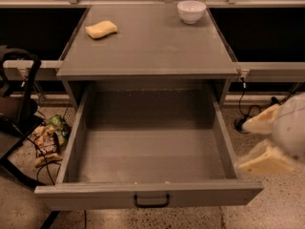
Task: Close top drawer
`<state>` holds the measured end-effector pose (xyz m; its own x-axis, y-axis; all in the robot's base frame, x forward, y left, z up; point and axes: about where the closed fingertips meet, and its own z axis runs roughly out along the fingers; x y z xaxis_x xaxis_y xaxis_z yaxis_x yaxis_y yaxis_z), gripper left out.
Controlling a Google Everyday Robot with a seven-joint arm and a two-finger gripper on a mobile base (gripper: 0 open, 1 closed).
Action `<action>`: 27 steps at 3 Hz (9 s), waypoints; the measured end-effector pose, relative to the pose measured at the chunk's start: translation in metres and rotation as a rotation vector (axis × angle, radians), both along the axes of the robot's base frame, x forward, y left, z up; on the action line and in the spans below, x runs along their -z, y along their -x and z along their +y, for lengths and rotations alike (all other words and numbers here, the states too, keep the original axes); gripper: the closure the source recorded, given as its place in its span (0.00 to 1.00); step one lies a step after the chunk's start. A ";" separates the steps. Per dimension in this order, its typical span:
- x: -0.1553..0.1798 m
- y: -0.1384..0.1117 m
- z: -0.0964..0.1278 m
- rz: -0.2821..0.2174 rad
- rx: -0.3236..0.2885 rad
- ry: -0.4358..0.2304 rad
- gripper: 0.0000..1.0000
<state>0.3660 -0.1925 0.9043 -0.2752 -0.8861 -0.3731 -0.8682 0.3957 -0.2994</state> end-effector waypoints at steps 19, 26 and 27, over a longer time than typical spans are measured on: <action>0.273 -0.216 0.150 -0.312 -0.352 -0.178 1.00; 0.276 -0.269 0.149 -0.277 -0.291 -0.185 0.57; 0.276 -0.269 0.149 -0.277 -0.291 -0.185 0.28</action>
Offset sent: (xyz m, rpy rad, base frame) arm -0.1134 -0.0307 -0.3216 0.0535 0.2614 -0.1361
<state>0.6345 -0.0434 0.6278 0.1088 -0.8233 -0.5570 -0.8481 0.2154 -0.4840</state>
